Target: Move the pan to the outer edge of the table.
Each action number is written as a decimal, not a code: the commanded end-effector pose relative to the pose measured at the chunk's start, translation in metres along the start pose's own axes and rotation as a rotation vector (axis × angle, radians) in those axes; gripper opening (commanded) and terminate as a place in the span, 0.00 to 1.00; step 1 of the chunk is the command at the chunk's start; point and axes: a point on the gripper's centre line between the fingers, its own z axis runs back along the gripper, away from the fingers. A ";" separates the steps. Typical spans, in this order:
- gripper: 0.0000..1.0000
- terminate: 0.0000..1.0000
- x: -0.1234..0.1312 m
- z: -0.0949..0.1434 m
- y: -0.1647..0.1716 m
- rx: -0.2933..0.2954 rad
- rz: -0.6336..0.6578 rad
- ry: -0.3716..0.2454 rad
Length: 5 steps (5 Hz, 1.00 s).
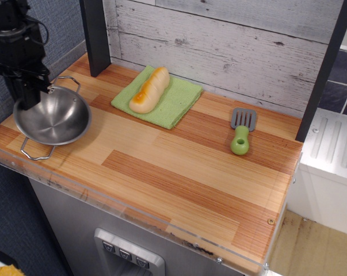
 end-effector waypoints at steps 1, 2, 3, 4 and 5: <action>1.00 0.00 -0.007 0.025 0.012 0.045 0.039 -0.054; 1.00 0.00 -0.009 0.044 0.009 0.068 0.063 -0.099; 1.00 0.00 -0.006 0.056 -0.007 0.034 0.083 -0.133; 1.00 0.00 0.008 0.089 -0.051 0.053 0.054 -0.184; 1.00 0.00 0.016 0.091 -0.098 -0.016 -0.005 -0.216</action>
